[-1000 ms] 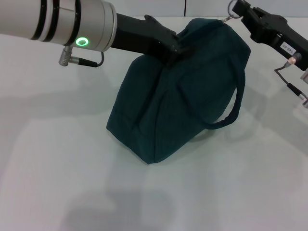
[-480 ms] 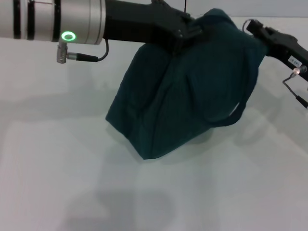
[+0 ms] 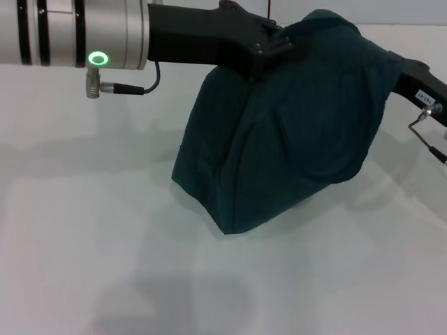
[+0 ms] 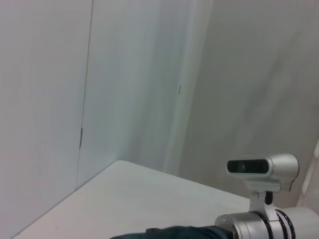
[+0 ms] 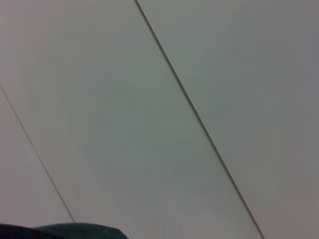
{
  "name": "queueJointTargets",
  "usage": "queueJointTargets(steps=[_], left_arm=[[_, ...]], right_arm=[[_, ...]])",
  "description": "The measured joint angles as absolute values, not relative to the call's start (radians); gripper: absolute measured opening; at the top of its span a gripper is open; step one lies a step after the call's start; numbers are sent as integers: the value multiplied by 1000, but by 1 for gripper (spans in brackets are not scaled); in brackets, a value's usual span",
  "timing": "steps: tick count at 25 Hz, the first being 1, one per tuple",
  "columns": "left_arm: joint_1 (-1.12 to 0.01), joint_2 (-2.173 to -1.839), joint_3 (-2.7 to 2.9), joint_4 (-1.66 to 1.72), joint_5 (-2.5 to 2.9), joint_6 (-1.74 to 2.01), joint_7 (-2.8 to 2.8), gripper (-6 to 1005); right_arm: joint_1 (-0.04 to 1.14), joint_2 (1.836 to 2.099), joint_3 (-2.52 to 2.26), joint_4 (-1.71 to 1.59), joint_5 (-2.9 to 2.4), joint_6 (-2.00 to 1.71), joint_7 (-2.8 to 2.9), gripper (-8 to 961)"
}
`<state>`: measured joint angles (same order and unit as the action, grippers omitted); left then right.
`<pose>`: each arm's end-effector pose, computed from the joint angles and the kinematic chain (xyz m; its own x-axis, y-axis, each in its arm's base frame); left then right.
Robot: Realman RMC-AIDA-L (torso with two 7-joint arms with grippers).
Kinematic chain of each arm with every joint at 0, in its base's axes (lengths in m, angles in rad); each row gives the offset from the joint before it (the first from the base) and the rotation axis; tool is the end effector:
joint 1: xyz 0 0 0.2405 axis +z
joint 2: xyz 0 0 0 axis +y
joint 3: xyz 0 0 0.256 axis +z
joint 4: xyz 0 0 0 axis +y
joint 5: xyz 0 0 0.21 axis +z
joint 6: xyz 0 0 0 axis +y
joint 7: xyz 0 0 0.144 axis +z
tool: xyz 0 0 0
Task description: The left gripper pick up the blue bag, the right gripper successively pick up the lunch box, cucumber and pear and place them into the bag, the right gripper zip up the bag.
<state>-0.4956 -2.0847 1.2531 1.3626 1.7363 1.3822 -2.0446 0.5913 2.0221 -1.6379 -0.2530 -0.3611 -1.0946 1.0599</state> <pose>-0.1012 0.3494 0.0257 0.8295 0.2463 0.5013 0.3460 -0.9311 -0.1151 0.2465 0.3842 -0.0264 0.4004 -0.2625 -0.8779 -0.7928 -0.5796 -0.1883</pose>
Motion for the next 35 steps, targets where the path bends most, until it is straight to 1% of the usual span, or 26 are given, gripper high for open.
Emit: queueJointTargets(steps=[5, 8, 13, 19, 22, 24, 30, 33, 35], left_arm=[[-497, -2086, 1240, 1316, 1736, 1371, -2018, 57], [-503, -2086, 1222, 1275, 1736, 1363, -1998, 76], [-520, -2087, 1194, 1197, 1736, 1355, -1964, 107], [-521, -2088, 1178, 1142, 1734, 1328, -1952, 145], [-504, -2089, 1177, 1136, 1726, 1307, -1920, 164], [-488, -2090, 1179, 1135, 1708, 1301, -1868, 238], [-429, -2090, 1175, 1141, 1608, 1289, -1701, 468], [-395, -2086, 1143, 1147, 1520, 1309, -1619, 591], [-370, -2086, 1111, 1150, 1478, 1349, -1564, 665]], right_arm=[[587, 2020, -1637, -255, -362, -1151, 1061, 168], [561, 2019, -1629, -260, -356, -1170, 1059, 169], [497, 2015, -1612, -293, -343, -1180, 1046, 272], [467, 2012, -1601, -296, -342, -1211, 1018, 395], [460, 2009, -1601, -296, -343, -1225, 1011, 535], [458, 2009, -1601, -296, -343, -1227, 1005, 628], [447, 2006, -1592, -297, -342, -1245, 995, 856], [431, 1993, -1567, -299, -348, -1316, 954, 870], [419, 1970, -1563, -308, -353, -1385, 918, 880]])
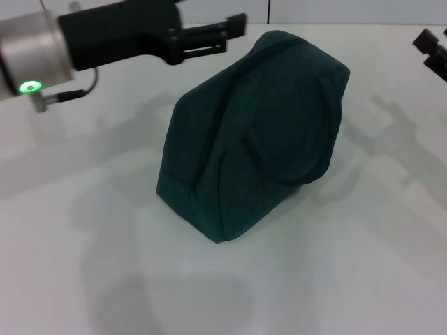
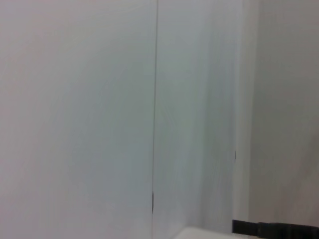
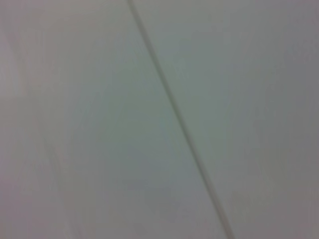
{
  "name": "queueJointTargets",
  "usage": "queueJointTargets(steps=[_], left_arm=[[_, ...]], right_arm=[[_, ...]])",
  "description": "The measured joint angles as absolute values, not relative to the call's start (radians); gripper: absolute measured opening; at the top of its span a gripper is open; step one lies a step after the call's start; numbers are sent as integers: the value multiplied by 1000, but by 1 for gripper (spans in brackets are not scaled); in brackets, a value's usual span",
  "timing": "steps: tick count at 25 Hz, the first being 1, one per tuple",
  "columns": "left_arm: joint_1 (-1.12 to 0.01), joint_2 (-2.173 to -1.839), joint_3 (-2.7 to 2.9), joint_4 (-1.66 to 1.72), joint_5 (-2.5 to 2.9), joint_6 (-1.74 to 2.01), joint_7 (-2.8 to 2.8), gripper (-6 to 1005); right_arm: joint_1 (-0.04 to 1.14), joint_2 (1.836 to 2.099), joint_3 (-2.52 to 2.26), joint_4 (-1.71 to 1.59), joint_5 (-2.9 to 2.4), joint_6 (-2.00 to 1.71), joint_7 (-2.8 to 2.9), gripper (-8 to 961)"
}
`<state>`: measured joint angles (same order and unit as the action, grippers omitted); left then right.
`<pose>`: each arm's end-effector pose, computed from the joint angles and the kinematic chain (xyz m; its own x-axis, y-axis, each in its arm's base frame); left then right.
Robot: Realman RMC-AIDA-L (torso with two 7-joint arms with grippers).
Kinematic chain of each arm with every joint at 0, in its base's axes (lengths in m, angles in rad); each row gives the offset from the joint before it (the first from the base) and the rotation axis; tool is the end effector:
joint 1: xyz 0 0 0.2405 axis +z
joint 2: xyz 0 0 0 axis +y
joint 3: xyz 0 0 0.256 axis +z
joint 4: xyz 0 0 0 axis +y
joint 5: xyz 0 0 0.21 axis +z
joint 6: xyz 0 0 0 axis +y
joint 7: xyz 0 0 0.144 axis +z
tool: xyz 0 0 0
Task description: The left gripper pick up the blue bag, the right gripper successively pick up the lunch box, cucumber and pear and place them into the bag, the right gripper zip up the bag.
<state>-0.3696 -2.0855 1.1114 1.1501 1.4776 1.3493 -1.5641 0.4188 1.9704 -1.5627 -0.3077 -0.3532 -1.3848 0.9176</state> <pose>-0.1711 0.3499 0.0498 0.7357 0.0566 0.6749 0.3526 -0.8828 -0.3103 0.2738 0.3393 0.0252 0.3958 -0.0161 -0.9182 -0.7070 -0.6435 -0.2935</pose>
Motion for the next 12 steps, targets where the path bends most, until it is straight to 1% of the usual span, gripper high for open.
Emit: queueJointTargets(steps=[3, 4, 5, 8, 10, 12], left_arm=[[-322, -2085, 1047, 1153, 1450, 1432, -1510, 777], [-310, -2085, 1033, 1148, 1449, 1452, -1500, 814], [-293, -2086, 1015, 1142, 1448, 1475, -1483, 822], [-218, -2087, 989, 1118, 1442, 1519, -1382, 844], [-161, -2089, 986, 1101, 1426, 1527, -1315, 860], [-112, -2089, 986, 1072, 1400, 1531, -1256, 875]], right_arm=[[405, 1925, -1564, -337, -411, -1478, 900, 878], [396, 1901, -1563, -356, -453, -1522, 899, 878], [387, 1879, -1562, -373, -485, -1555, 899, 877], [339, 1829, -1552, -451, -589, -1627, 897, 875], [295, 1815, -1519, -518, -667, -1639, 897, 874], [237, 1817, -1448, -591, -766, -1642, 901, 873]])
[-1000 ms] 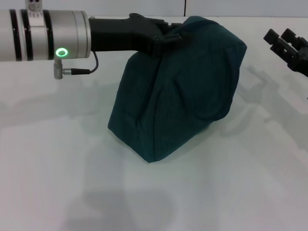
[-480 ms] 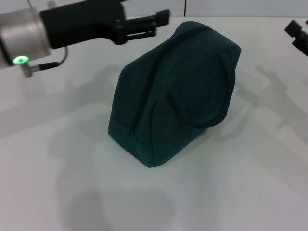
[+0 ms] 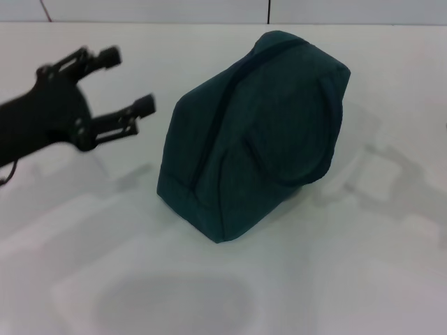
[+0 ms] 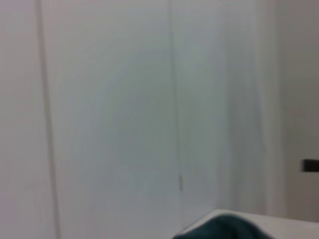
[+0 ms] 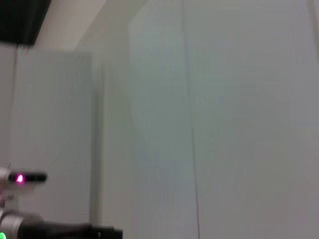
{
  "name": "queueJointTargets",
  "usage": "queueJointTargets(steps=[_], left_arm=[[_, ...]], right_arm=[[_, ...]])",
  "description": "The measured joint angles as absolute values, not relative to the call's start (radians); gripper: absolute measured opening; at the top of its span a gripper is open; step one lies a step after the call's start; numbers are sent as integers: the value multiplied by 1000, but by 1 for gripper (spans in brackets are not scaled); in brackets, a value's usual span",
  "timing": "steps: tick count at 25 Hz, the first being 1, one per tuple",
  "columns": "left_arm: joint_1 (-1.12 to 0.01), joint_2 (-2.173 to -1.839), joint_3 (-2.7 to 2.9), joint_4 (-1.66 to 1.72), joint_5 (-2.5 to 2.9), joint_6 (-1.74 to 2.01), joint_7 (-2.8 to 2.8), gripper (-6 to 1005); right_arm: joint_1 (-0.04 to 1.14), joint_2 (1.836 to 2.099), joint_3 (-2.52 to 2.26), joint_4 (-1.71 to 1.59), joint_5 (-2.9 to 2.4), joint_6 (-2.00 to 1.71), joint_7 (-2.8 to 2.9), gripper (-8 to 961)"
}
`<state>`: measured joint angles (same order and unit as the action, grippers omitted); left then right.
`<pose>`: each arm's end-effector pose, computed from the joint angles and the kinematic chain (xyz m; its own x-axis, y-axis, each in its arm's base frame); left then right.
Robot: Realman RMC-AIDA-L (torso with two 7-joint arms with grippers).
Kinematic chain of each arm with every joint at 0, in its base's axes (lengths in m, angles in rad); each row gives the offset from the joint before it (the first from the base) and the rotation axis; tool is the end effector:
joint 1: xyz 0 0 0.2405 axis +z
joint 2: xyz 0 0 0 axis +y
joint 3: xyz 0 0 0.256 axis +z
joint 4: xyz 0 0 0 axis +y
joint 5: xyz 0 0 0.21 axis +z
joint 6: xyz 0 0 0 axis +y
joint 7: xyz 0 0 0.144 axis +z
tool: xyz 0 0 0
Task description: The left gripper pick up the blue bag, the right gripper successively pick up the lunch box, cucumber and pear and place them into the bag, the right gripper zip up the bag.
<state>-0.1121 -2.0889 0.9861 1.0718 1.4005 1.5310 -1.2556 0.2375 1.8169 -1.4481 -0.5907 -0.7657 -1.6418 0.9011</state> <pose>-0.2606 0.2768 0.0669 0.7379 -0.0169 0.6747 0.3824 -0.8132 -0.4386 0.2768 0.2810 0.0794 0.6126 0.1415 -0.7776 -0.3043 -0.8658 -0.3973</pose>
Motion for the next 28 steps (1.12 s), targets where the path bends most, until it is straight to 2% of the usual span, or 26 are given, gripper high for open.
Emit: queueJointTargets(steps=[1, 5, 10, 13, 17, 28], left_arm=[[-89, -2088, 986, 1047, 1388, 1532, -1226, 882], [-49, -2085, 985, 947, 1378, 1547, -1121, 890], [-54, -2084, 977, 788, 1394, 1554, -1001, 890], [-71, -2082, 969, 706, 1429, 1555, -944, 889], [-77, -2085, 968, 667, 1492, 1553, -917, 889], [-77, -2076, 969, 634, 1640, 1558, -960, 890]], right_arm=[[206, 1824, -1407, -626, -823, -1643, 905, 873], [127, 1882, -1259, -701, -1038, -1647, 922, 871], [112, 1945, -1158, -674, -1247, -1652, 926, 870], [117, 1967, -1130, -624, -1318, -1649, 900, 870], [128, 1978, -1126, -554, -1362, -1647, 866, 870], [197, 1979, -1129, -463, -1481, -1637, 851, 869]])
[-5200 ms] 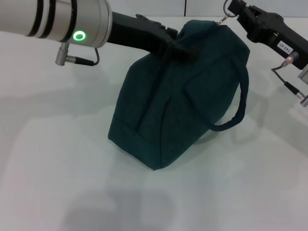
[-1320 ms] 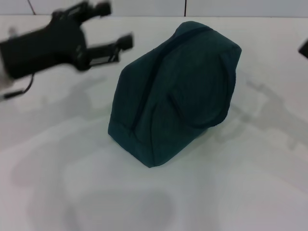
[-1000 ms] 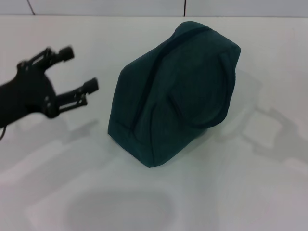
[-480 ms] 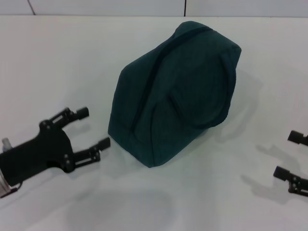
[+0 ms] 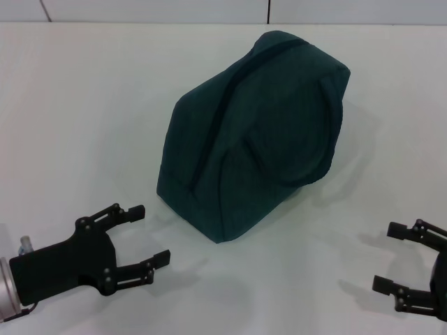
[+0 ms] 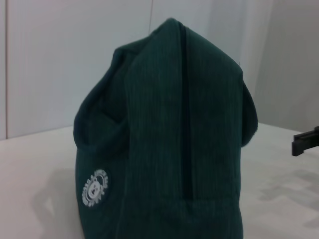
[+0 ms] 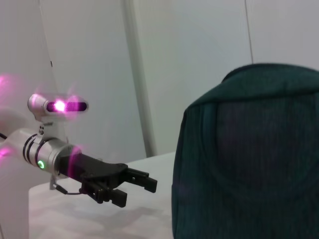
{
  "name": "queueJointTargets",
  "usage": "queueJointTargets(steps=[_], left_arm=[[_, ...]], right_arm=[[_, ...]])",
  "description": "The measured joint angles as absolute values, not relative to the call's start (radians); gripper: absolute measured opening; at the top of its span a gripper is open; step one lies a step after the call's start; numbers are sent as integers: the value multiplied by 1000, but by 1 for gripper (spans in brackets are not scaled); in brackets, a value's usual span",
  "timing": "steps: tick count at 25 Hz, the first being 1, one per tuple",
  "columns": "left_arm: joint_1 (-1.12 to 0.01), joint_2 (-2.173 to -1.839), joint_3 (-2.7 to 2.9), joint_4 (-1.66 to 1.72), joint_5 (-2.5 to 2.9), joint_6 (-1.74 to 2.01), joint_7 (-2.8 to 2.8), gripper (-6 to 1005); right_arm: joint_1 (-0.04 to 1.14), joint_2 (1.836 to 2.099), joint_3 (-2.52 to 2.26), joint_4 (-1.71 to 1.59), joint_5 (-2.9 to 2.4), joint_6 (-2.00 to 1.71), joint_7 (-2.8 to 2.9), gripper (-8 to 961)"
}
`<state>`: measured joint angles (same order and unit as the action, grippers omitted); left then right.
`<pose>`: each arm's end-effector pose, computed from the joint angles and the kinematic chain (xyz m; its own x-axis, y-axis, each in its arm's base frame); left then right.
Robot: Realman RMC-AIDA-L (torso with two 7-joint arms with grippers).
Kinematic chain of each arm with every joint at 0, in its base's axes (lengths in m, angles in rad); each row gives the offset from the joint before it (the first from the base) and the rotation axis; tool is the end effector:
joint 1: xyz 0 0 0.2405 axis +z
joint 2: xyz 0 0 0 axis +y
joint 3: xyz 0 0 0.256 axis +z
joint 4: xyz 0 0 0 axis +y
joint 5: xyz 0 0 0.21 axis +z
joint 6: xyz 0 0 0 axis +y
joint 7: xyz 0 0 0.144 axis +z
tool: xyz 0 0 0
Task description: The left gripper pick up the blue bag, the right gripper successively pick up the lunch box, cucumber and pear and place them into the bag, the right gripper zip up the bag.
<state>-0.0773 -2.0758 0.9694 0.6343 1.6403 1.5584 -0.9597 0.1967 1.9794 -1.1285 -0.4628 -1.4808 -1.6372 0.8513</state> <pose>-0.3386 0.2049 -0.0143 0.7872 0.2381 0.5689 0.4643 -0.8360 -0.2926 0.3233 0.2200 -0.0092 0.7842 -0.1392 -0.6047 -0.3339 -0.9161 -0.2222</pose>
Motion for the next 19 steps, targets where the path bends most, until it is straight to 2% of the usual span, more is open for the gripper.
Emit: queueJointTargets(steps=[19], left_arm=[[-78, -2076, 968, 638, 1669, 1574, -960, 890]], right_arm=[[220, 1986, -1123, -440, -1493, -1602, 845, 869]])
